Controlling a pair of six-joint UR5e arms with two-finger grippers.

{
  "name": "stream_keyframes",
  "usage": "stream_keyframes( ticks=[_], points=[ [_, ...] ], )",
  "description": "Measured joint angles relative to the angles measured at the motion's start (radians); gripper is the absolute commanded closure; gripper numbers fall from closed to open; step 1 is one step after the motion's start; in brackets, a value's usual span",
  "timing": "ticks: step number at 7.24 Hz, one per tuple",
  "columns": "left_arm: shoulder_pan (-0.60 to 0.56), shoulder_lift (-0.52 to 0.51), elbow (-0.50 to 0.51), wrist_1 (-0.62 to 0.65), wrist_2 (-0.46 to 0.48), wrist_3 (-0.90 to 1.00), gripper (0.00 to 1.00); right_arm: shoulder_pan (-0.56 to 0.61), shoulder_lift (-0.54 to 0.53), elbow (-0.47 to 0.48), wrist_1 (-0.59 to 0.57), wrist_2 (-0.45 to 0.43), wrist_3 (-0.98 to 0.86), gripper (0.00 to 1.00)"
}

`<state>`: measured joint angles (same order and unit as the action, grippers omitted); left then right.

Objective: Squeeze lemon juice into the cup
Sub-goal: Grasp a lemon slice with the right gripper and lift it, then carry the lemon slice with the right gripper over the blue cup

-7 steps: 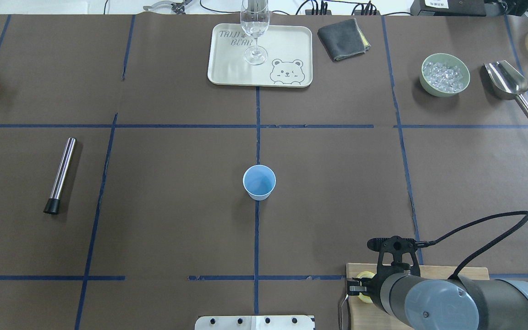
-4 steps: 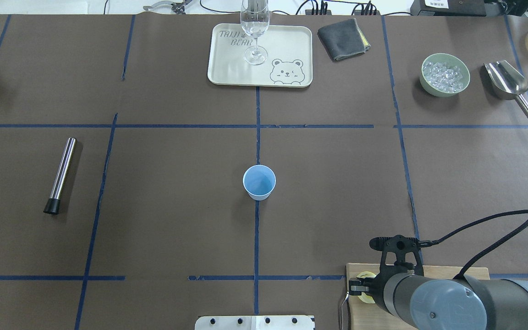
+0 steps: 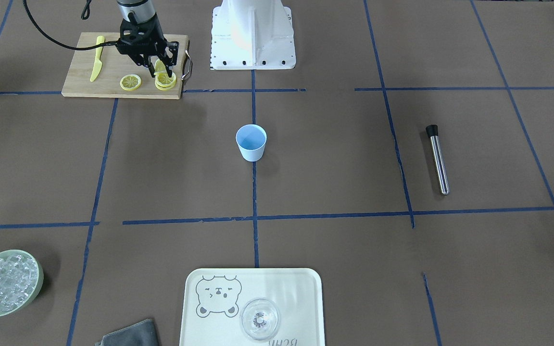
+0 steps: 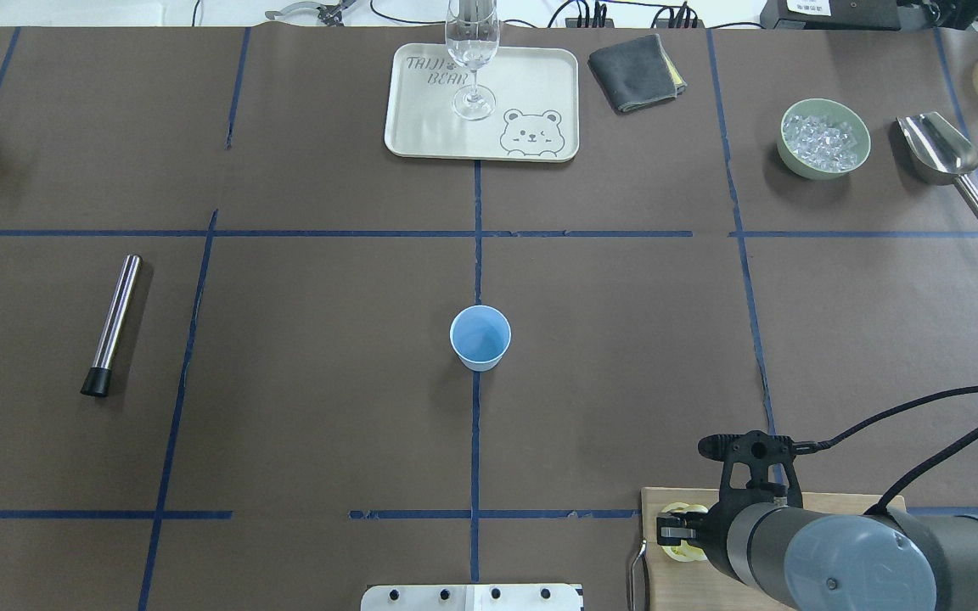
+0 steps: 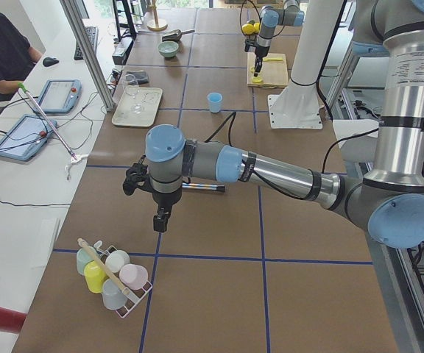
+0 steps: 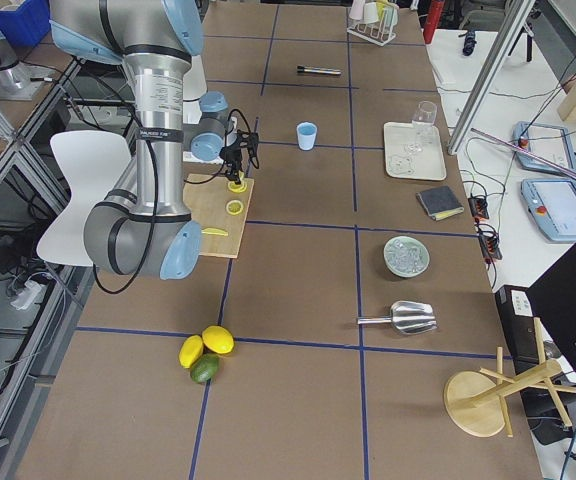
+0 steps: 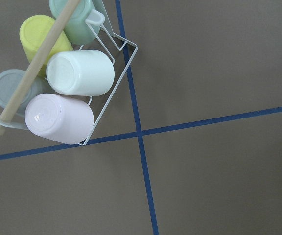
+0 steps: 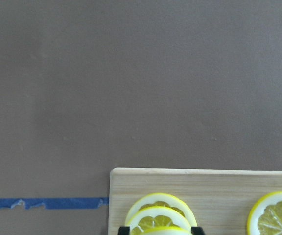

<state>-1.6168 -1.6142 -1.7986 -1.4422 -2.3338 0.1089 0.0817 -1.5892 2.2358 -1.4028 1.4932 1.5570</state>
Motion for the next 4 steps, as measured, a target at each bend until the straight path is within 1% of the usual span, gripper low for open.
stream_keyframes(
  ticks=[2,3,4],
  points=[
    [0.000,-0.004,-0.001,0.000,0.001,0.000,0.00,0.055,0.010,0.017,0.001,0.039,-0.001,0.50],
    [0.000,-0.005,-0.001,0.000,0.001,0.000,0.00,0.095,0.032,0.017,0.001,0.077,-0.003,0.50],
    [0.000,-0.005,-0.001,0.000,0.001,0.000,0.00,0.138,0.076,0.011,-0.004,0.108,-0.007,0.50]
  ],
)
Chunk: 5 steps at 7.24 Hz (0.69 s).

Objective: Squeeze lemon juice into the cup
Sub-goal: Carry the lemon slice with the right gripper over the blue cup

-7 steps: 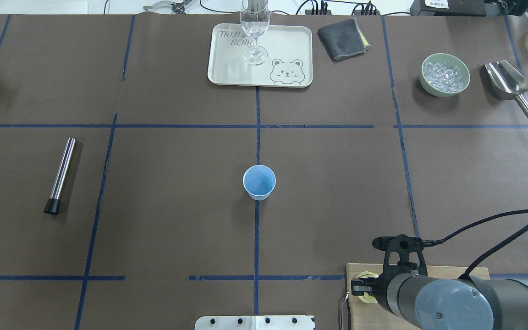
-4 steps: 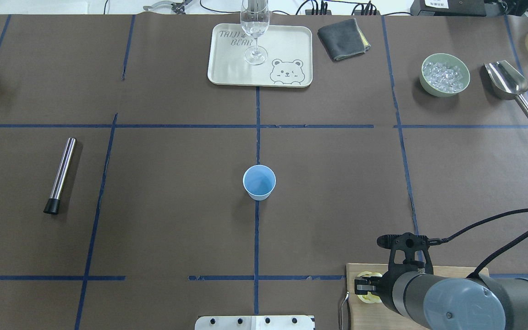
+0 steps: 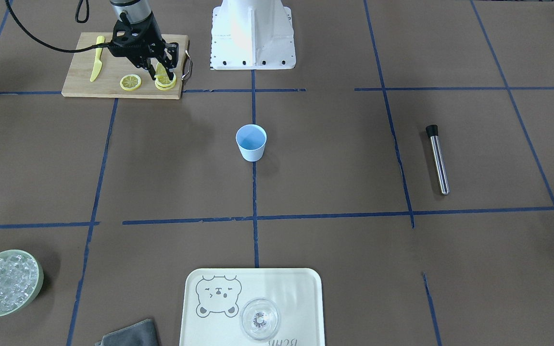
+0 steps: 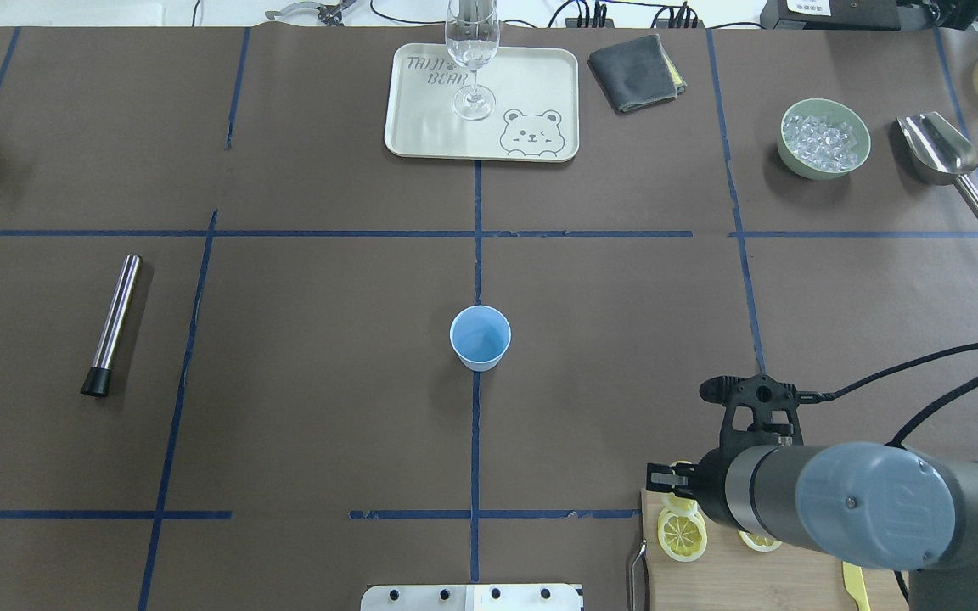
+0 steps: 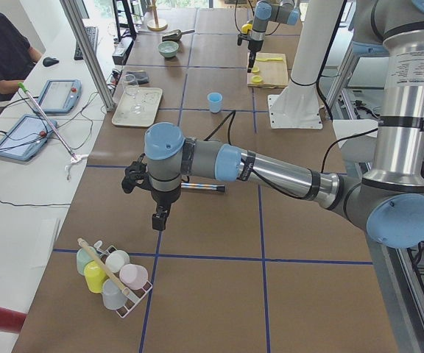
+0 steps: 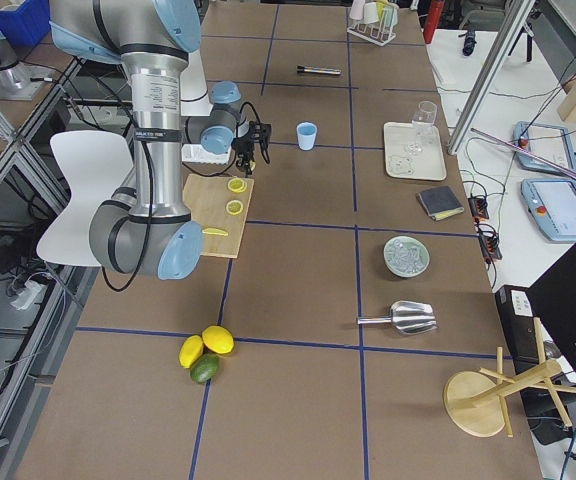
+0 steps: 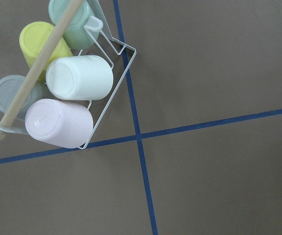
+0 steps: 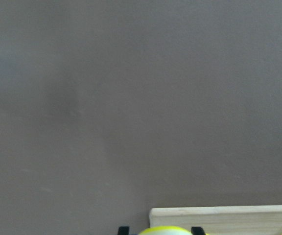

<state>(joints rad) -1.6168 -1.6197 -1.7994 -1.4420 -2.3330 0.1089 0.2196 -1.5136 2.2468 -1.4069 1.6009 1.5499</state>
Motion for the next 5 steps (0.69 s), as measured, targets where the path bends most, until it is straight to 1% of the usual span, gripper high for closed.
stream_keyframes(
  ticks=[1,2,3,4,5],
  points=[
    [0.000,0.000,0.000,0.000,0.000,0.000,0.00,0.043,0.066,-0.010,-0.033,0.018,-0.003,0.50],
    [0.000,0.000,0.001,0.001,0.000,0.000,0.00,0.094,0.185,-0.041,-0.117,0.035,-0.006,0.50],
    [0.000,0.000,0.001,0.001,-0.001,0.000,0.00,0.147,0.341,-0.103,-0.223,0.058,-0.008,0.50],
    [0.000,0.000,0.003,0.001,-0.002,0.000,0.00,0.179,0.461,-0.175,-0.295,0.072,-0.011,0.50],
    [0.000,0.000,0.007,0.001,-0.003,0.000,0.00,0.193,0.540,-0.246,-0.321,0.075,-0.018,0.50]
  ],
)
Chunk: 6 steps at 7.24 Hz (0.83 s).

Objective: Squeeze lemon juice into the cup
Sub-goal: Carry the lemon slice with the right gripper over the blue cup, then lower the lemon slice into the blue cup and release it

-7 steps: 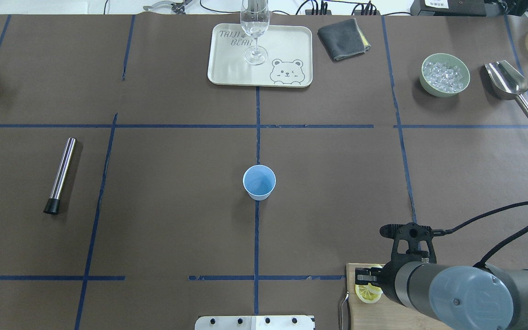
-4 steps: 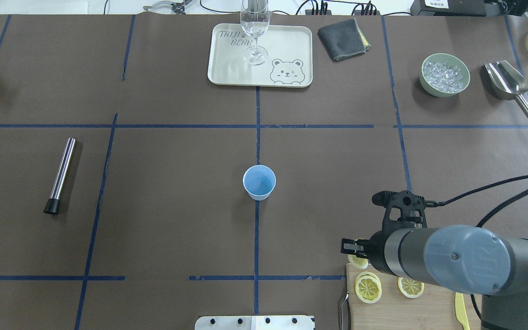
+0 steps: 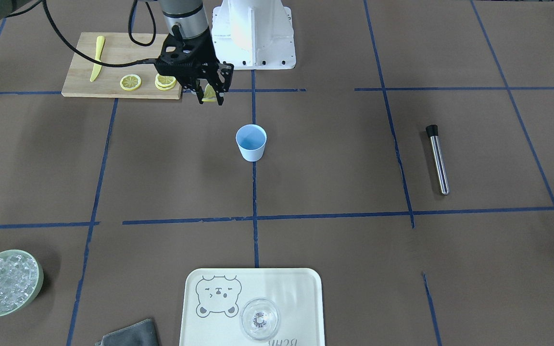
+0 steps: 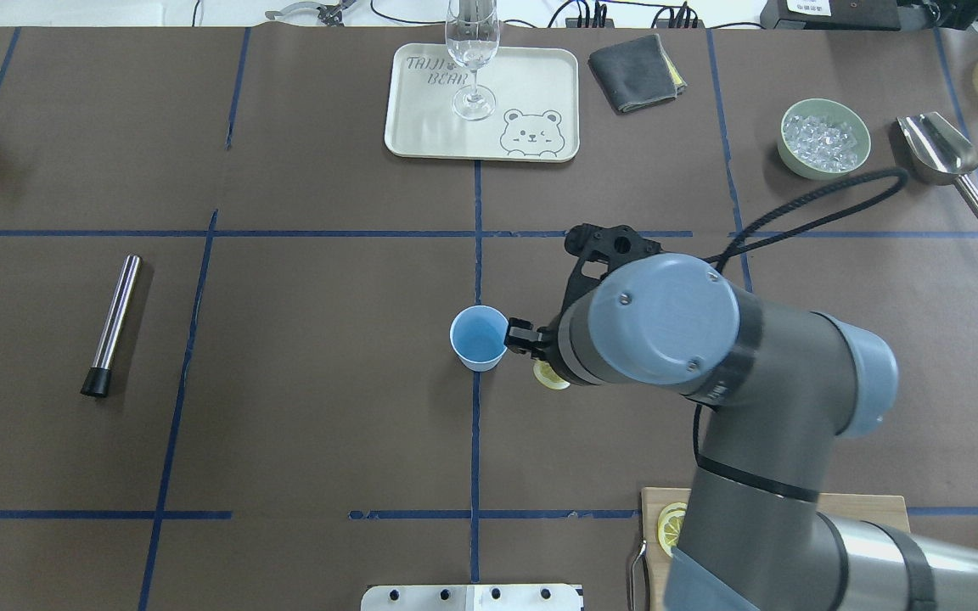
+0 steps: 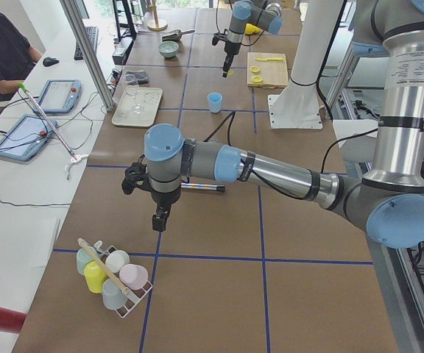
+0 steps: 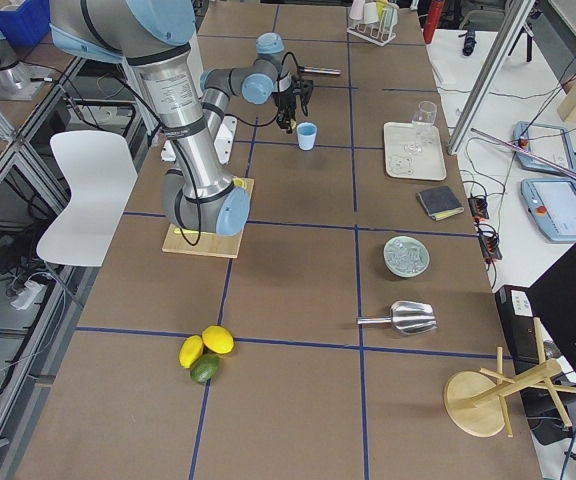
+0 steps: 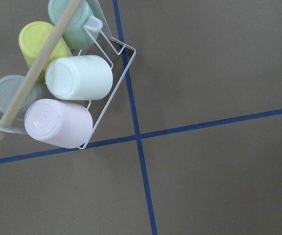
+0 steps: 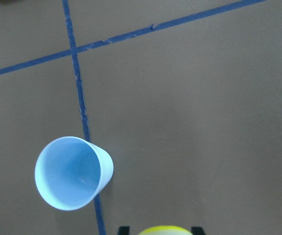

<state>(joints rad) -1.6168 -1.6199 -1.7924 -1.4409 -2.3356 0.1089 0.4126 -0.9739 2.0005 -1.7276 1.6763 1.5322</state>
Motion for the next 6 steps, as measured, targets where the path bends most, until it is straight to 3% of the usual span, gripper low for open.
stream_keyframes(
  ticks=[2,4,6],
  points=[
    [0.000,0.000,0.002,-0.001,-0.001,0.000,0.00,0.007,0.124,-0.158,0.029,-0.001,-0.009,0.50],
    [0.000,0.000,0.000,-0.001,-0.001,0.000,0.00,0.018,0.194,-0.321,0.142,-0.002,-0.011,0.48],
    [0.000,-0.002,-0.001,-0.001,-0.001,0.000,0.00,0.029,0.208,-0.374,0.179,0.001,-0.016,0.48]
  ],
)
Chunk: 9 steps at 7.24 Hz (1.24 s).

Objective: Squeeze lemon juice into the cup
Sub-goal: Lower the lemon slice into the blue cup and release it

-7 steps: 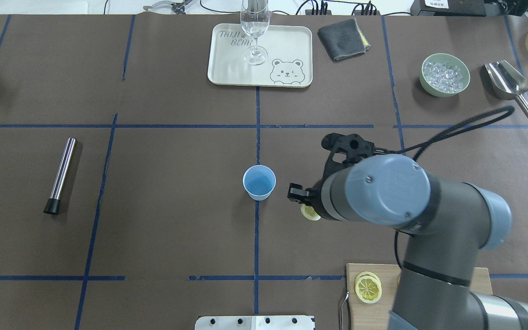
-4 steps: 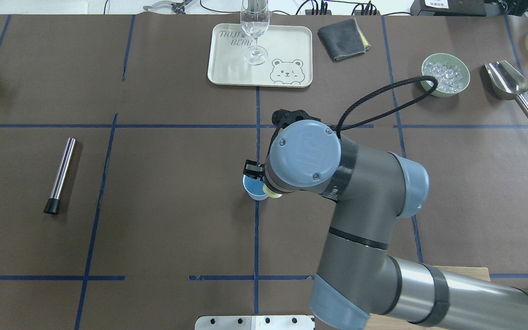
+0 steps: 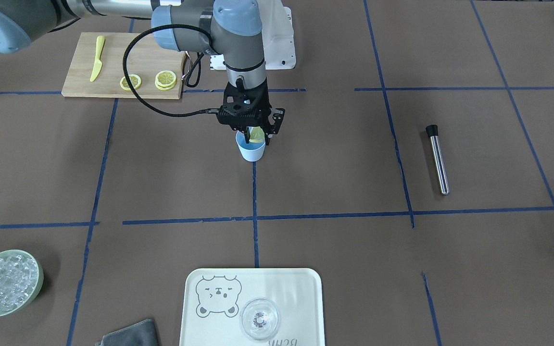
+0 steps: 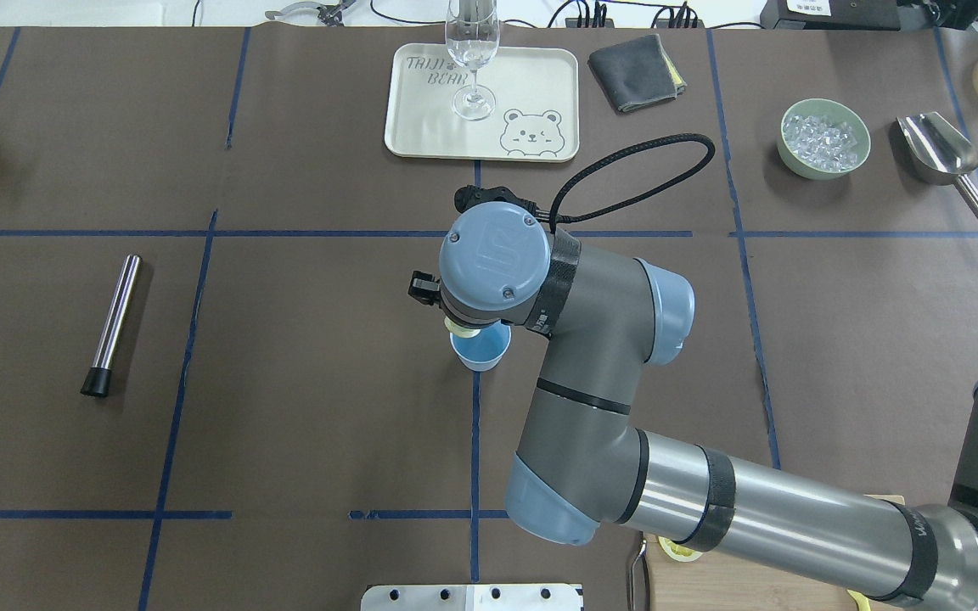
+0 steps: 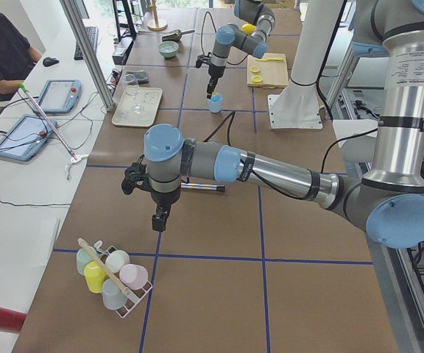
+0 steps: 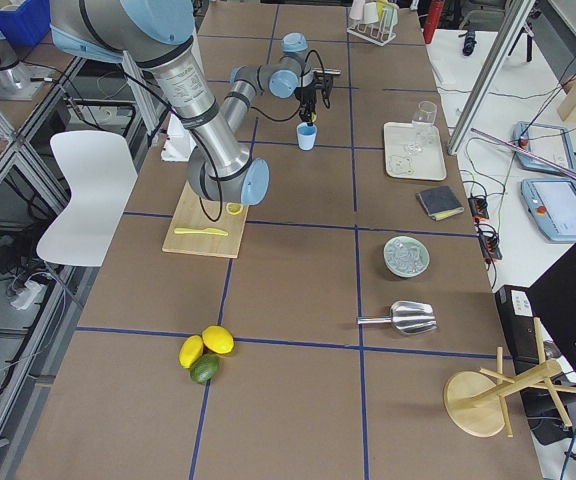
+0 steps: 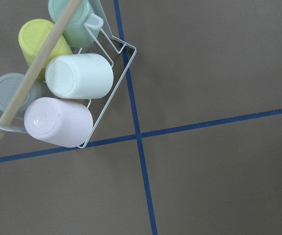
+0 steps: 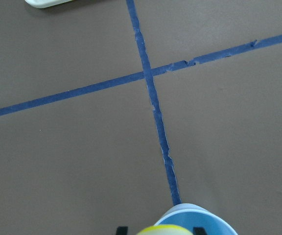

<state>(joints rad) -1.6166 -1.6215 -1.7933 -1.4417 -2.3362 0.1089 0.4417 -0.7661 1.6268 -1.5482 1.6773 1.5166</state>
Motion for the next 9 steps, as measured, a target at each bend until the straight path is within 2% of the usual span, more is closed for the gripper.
stream_keyframes(
  ticks=[2,7,8,9],
  points=[
    [0.001,-0.005,0.004,0.001,0.000,0.000,0.00,0.002,-0.003,-0.003,-0.005,0.007,-0.001,0.48],
    [0.001,-0.009,0.007,0.002,-0.001,0.000,0.00,0.003,-0.004,0.068,-0.132,0.034,-0.001,0.47],
    [0.000,-0.009,0.005,0.002,-0.001,0.000,0.00,0.003,-0.004,0.067,-0.133,0.034,-0.001,0.33],
    [0.000,-0.010,0.004,0.003,-0.001,0.000,0.00,0.003,-0.005,0.065,-0.133,0.034,-0.002,0.13]
  ],
)
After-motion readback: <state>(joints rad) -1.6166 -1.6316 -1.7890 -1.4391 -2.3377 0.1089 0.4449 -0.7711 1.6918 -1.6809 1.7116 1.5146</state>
